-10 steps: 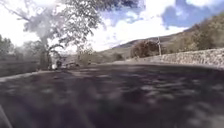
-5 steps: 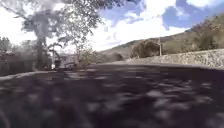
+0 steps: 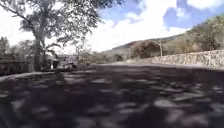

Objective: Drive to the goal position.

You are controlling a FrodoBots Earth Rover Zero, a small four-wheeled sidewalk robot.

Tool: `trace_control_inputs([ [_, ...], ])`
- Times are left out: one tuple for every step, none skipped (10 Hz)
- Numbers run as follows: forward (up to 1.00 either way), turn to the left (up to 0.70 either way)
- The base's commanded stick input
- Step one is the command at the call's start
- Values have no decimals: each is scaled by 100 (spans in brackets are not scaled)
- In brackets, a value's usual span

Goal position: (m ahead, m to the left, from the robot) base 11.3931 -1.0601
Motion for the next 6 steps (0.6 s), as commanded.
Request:
trace_control_inputs([
  [70,0],
  [70,0],
  [70,0],
  [70,0],
  [70,0],
  [70,0],
])
